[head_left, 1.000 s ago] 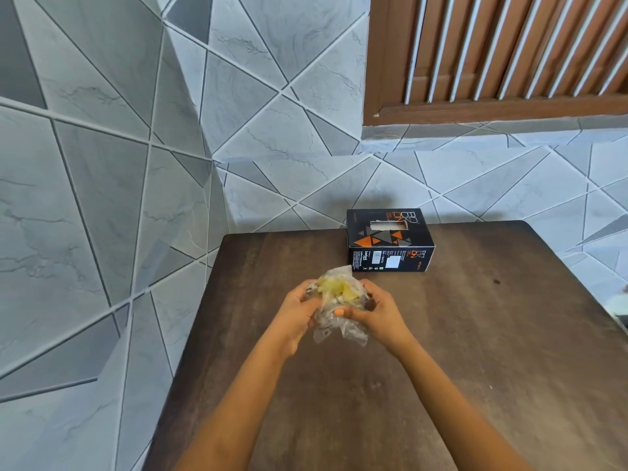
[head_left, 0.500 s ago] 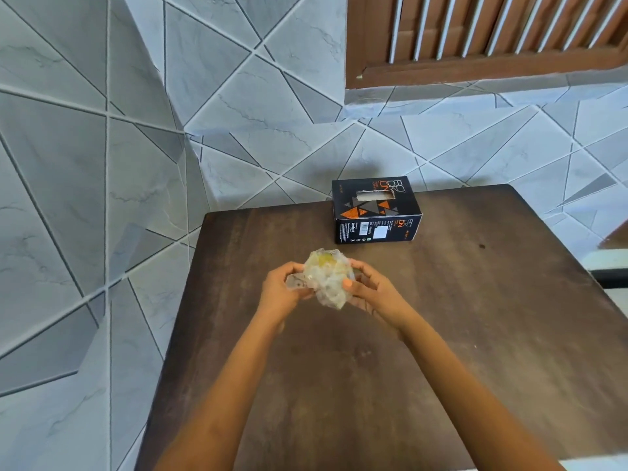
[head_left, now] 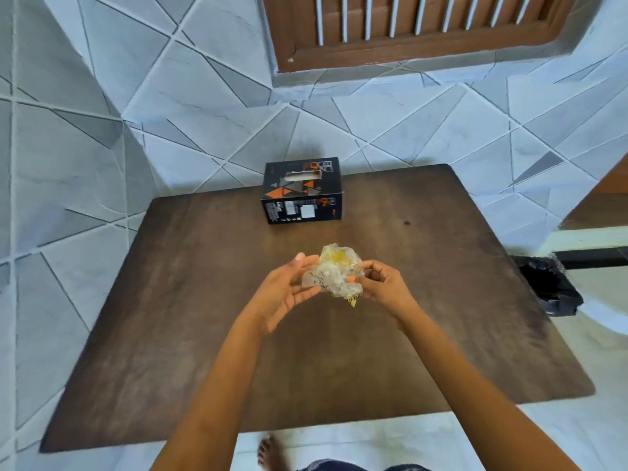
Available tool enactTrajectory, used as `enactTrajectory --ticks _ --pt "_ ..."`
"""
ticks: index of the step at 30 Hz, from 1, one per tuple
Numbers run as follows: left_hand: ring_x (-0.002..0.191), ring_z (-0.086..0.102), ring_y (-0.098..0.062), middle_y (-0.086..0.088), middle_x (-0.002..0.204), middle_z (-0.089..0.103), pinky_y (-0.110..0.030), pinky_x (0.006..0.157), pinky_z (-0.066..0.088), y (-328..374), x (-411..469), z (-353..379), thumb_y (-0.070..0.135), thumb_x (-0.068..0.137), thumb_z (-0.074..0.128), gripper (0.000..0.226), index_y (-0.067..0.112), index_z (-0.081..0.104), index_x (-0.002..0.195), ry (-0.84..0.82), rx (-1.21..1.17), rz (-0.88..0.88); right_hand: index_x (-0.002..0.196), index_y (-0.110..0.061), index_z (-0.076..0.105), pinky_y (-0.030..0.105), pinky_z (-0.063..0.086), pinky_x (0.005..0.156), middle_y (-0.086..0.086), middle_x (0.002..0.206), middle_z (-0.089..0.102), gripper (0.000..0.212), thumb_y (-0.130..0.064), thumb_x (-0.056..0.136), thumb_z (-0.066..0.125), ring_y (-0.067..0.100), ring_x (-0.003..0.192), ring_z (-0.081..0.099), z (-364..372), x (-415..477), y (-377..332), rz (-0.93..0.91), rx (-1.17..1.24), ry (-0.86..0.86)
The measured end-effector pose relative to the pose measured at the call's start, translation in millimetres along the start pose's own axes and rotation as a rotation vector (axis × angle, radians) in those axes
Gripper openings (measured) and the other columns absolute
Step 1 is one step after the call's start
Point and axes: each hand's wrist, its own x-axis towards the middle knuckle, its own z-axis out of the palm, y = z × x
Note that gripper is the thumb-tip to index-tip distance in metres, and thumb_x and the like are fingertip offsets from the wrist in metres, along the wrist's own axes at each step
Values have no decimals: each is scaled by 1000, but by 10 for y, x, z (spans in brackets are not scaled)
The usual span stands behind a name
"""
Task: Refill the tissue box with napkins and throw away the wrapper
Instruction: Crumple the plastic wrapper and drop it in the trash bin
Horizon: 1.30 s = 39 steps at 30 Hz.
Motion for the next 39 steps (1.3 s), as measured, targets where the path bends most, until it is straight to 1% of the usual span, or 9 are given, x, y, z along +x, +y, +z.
enactTrajectory --ticks 8,14,18,24,27,31,34,36,39 --pt "85 65 -14 -4 94 65 -18 69 58 -647 168 1809 4 83 65 15 16 63 92 98 193 50 79 -15 62 10 49 48 -5 68 64 20 4 78 67 -5 51 61 -1704 -616 82 -22 -15 75" --pt "72 63 -14 -5 89 65 -18 63 56 -945 347 2627 2 82 66 21 20 60 90 58 350 68 83 -21 62 13 52 59 -5 78 64 16 -7 80 69 2 67 63 -2545 -906 174 8 -63 155" --pt "75 62 -11 -5 93 63 -14 59 55 -1180 590 3058 3 81 67 19 14 59 95 1 390 27 78 -22 62 22 53 64 2 78 64 19 -5 77 70 14 71 62 -2985 -1010 334 39 -11 271" --pt "77 61 -15 -15 101 59 -13 60 56 -1404 1210 3689 -1 81 66 19 9 60 96 -28 402 -6 77 -19 59 9 47 48 2 72 58 21 1 79 67 4 57 57 -3712 -808 330 107 44 356" --pt "89 60 -20 -12 102 60 -16 66 57 -1474 1573 3984 1 82 66 19 18 61 88 -21 412 -31 76 -22 59 12 51 53 4 77 59 21 -2 79 68 14 68 57 -4074 -582 319 149 21 369" --pt "87 60 -15 -5 104 60 -24 80 55 -1566 1985 4314 0 84 64 19 9 63 100 -1 387 -102 78 -23 60 26 50 68 2 77 59 20 -5 78 69 19 74 58 -4541 -292 305 232 11 361" --pt "95 59 -19 -6 108 62 -32 86 50 -1572 2298 4609 -5 84 58 25 14 64 99 -16 363 -156 87 -19 62 28 52 71 10 91 61 17 -6 79 68 25 86 60 -4910 -64 322 263 21 390" --pt "96 60 -20 -6 106 65 -31 84 50 -1578 2522 4776 -6 80 56 30 17 67 96 -24 367 -167 87 -20 62 24 53 67 13 97 61 17 -6 80 67 26 88 60 -5146 103 339 273 22 404" --pt "104 62 -27 -10 114 67 -41 91 51 -1621 2756 4914 -5 79 57 34 18 70 99 13 355 -177 92 -16 60 13 51 55 13 98 60 15 -5 82 65 21 81 61 -5373 301 359 285 52 370"
